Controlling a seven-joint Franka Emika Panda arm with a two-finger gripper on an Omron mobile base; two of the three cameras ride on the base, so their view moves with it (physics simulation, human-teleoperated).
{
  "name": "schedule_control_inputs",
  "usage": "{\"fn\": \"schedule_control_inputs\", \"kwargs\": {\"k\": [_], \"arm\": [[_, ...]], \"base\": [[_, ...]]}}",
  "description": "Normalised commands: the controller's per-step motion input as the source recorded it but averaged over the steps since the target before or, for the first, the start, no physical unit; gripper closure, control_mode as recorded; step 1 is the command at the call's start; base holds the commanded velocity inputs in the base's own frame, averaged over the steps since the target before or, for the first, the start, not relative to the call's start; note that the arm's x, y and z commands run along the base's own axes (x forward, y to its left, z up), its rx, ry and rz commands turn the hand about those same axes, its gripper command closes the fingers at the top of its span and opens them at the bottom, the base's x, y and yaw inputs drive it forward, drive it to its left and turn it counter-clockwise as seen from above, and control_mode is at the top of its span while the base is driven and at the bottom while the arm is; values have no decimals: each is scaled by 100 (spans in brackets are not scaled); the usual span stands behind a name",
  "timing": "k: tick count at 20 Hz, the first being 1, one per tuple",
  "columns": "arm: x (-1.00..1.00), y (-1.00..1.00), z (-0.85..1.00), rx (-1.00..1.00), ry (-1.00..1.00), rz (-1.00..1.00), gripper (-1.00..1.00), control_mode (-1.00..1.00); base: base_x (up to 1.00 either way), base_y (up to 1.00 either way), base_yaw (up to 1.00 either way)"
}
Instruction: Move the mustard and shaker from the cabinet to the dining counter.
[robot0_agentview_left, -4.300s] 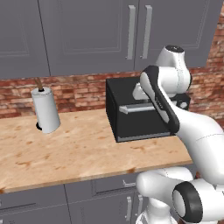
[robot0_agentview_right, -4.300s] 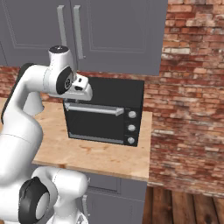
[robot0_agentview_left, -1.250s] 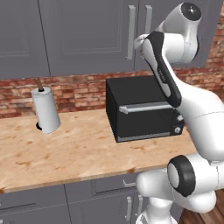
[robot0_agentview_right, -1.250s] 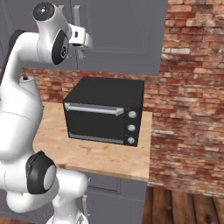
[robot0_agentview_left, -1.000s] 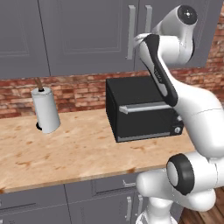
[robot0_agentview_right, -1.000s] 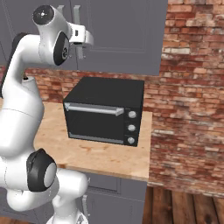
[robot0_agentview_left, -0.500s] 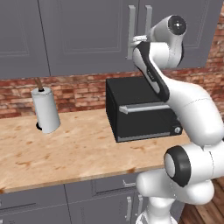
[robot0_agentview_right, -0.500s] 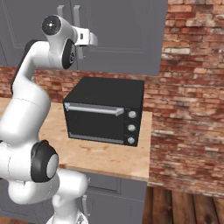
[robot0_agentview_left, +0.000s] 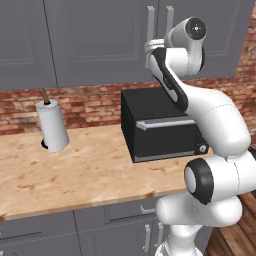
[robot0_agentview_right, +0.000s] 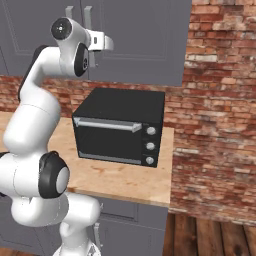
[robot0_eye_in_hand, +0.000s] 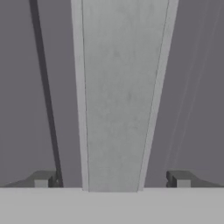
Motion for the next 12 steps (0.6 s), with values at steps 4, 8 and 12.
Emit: {"fn": "schedule_control_inputs", "kwargs": {"k": [4,8,12], "arm": [[43,-10,-6,0,-4,0,100,-100],[12,-33,-10,0,-11,-1,100,-100],[0,-45,0,0,-4,0,100,-100]], "base": [[0,0,0],[0,0,0],[0,0,0]]}}
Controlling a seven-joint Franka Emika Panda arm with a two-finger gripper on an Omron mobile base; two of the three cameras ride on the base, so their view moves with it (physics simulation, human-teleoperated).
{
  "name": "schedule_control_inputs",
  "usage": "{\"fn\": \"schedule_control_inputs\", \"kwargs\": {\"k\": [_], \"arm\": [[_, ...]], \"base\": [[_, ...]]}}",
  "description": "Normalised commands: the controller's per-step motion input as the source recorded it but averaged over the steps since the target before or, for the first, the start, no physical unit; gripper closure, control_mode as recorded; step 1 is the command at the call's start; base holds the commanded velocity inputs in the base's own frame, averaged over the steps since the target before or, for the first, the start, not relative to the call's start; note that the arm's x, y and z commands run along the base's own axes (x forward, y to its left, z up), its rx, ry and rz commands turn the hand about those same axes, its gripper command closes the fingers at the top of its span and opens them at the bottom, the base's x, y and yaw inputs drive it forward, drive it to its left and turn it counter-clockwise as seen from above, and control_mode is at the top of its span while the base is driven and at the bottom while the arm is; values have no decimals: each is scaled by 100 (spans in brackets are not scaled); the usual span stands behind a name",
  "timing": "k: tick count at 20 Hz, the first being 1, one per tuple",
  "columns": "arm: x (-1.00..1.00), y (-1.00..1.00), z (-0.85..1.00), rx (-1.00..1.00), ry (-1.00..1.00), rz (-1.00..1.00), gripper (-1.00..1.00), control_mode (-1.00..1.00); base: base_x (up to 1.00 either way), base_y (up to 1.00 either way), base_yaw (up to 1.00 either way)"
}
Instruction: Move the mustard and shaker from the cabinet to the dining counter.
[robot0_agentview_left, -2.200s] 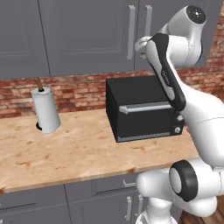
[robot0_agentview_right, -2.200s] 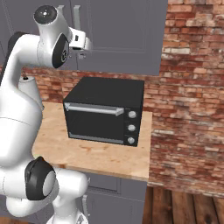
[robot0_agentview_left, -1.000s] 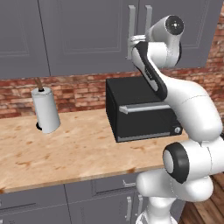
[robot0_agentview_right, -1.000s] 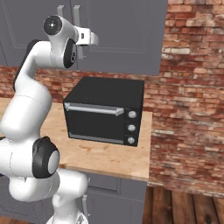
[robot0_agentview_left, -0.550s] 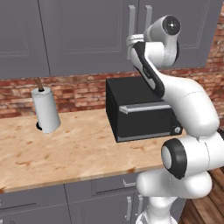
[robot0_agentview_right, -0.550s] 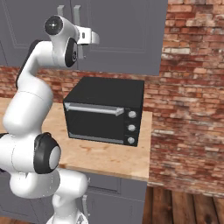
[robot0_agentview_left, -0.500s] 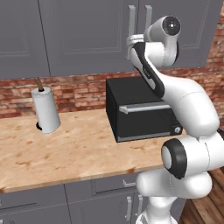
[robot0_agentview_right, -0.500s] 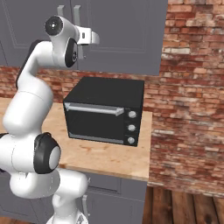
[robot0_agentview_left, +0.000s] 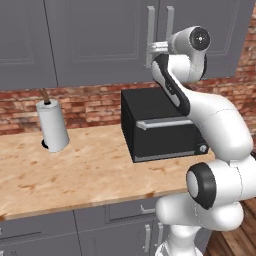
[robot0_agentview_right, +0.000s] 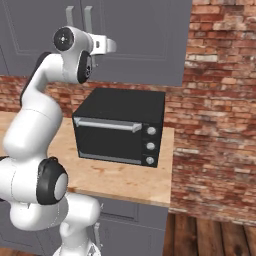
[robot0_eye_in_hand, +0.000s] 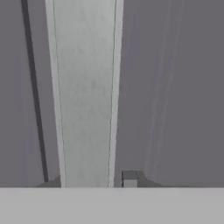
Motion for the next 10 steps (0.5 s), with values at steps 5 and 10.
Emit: {"fn": "schedule_control_inputs", "kwargs": {"k": [5,10], "arm": [[-7,-49,1,0,0,0,100,-100],[-47,-48,12,3,0,0,100,-100]], "base": [[0,0,0],[0,0,0]]}}
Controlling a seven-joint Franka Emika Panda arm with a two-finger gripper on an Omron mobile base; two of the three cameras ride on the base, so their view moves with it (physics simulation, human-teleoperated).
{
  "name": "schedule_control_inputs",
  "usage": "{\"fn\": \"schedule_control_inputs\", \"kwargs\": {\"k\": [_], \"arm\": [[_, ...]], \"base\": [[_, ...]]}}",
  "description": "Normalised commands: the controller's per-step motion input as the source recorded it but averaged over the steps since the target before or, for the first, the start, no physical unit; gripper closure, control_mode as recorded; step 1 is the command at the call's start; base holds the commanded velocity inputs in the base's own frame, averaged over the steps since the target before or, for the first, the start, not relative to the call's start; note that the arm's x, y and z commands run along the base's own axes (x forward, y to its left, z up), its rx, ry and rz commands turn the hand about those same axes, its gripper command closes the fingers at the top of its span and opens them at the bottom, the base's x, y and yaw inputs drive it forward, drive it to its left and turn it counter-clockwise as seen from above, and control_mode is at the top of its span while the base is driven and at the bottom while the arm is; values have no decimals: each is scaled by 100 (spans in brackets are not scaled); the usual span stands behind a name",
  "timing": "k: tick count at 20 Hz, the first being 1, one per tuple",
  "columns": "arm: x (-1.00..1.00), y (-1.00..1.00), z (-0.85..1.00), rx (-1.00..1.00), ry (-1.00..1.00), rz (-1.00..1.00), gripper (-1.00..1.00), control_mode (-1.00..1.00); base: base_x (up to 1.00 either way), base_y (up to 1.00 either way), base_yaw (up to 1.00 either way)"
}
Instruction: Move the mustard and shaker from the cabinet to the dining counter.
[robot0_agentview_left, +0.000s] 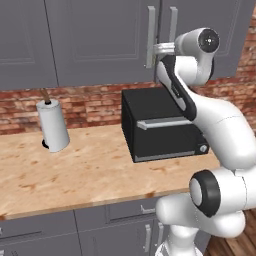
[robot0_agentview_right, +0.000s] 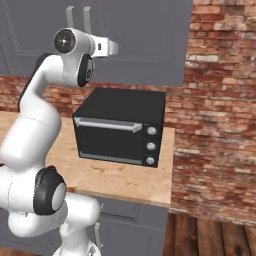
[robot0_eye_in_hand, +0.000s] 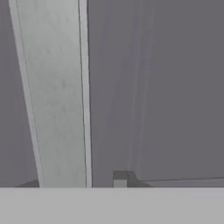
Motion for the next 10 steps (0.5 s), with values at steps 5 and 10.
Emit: {"fn": "schedule_control_inputs", "kwargs": {"k": [5,10], "arm": [[-71,-43,17,4,-1,-2,100,-100],[-80,-40,20,3,-3,-4,100,-100]], "base": [[0,0,0],[0,0,0]]}}
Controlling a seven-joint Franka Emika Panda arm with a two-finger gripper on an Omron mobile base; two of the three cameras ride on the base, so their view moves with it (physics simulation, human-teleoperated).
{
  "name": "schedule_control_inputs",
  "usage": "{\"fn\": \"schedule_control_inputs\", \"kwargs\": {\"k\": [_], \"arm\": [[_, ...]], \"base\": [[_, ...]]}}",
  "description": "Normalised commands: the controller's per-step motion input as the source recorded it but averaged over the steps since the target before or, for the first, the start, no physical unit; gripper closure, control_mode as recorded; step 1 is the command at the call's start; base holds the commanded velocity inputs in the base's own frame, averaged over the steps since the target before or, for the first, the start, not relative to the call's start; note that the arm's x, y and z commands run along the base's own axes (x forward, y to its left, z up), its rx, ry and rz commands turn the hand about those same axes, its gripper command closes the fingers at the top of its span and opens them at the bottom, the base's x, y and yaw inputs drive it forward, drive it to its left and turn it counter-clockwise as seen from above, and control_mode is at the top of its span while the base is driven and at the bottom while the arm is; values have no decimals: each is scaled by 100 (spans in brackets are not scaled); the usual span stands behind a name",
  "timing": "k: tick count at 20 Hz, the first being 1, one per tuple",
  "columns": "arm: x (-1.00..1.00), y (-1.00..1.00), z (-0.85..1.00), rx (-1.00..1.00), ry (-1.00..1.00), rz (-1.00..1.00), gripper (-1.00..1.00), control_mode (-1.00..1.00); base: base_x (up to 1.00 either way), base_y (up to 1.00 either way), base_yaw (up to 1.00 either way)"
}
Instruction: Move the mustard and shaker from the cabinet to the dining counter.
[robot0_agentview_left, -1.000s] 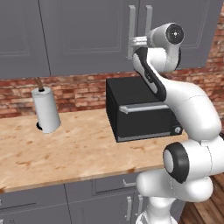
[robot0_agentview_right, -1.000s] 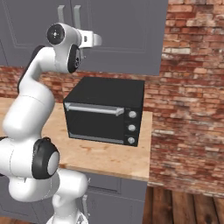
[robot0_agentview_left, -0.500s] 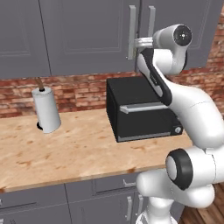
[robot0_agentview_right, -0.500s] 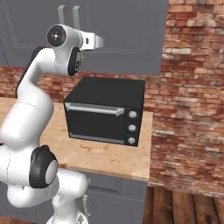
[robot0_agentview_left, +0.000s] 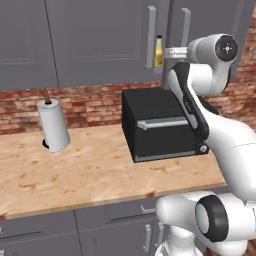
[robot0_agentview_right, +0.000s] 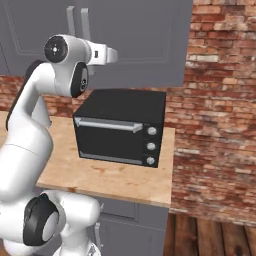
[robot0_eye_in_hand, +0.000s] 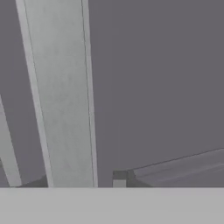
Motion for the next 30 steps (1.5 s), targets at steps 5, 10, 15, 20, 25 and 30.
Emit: {"fn": "schedule_control_inputs", "kwargs": {"k": [5,10,15,20,25,30], "arm": [[-79,-41,18,6,-2,-3,100,-100],[-83,-47,15,11,-5,-2,100,-100],[-83,-46,12,12,-7,-2,100,-100],[-81,-42,12,10,-8,-4,100,-100],[-73,-40,12,4,-5,-1,100,-100],[-61,-36,10,1,0,0,100,-100]], "base": [[0,0,0],[0,0,0],[0,0,0],[0,0,0],[0,0,0],[0,0,0]]}}
